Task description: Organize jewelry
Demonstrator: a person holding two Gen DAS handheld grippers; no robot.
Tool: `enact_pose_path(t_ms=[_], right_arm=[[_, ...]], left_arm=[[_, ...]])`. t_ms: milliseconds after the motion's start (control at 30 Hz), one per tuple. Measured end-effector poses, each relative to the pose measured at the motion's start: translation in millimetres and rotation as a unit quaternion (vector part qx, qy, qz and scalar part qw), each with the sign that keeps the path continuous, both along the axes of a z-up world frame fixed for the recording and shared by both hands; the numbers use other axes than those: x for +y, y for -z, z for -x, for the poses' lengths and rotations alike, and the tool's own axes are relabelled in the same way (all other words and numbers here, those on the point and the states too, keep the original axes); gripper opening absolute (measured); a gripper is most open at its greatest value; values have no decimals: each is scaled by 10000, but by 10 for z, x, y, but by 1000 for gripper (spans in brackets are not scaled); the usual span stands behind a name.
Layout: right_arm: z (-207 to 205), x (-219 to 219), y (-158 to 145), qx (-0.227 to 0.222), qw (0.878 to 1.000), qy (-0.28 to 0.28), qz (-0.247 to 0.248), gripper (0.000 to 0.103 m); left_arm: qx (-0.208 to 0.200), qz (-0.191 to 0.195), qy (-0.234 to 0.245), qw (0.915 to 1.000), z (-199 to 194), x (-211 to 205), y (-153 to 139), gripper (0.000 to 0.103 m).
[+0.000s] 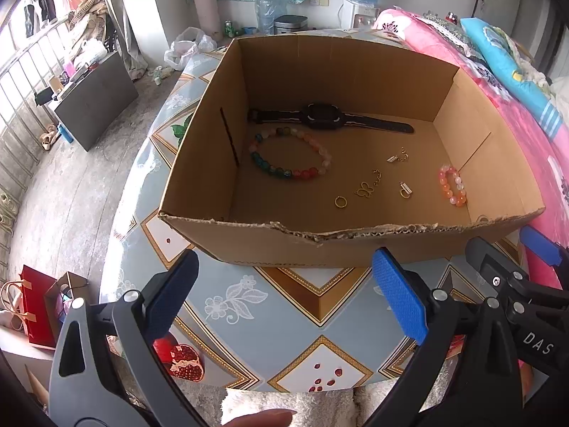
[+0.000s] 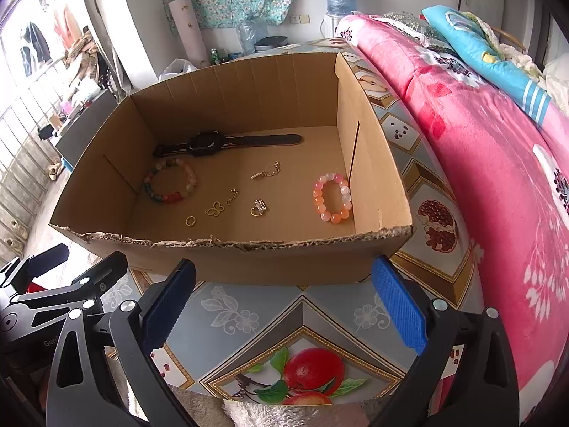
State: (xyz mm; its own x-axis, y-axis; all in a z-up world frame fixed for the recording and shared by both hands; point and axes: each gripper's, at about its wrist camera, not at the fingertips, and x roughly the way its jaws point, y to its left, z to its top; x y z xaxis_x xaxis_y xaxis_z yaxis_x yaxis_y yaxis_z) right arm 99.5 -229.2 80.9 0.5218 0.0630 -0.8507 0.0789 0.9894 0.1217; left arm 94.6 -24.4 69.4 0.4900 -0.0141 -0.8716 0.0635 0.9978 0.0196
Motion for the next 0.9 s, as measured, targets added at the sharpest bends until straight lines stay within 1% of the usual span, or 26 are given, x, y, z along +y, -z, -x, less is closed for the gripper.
enact_pose_path(t_ms=[267,900], right_arm=[[-5,-18,36,78,9999,100,-43,96],[-21,-32,55,129,9997,199,-74,96]], left_arm=[[86,-6,-28,10000,-31,-13,37,94],[118,-23,-43,9999,-48,-27,48,94]])
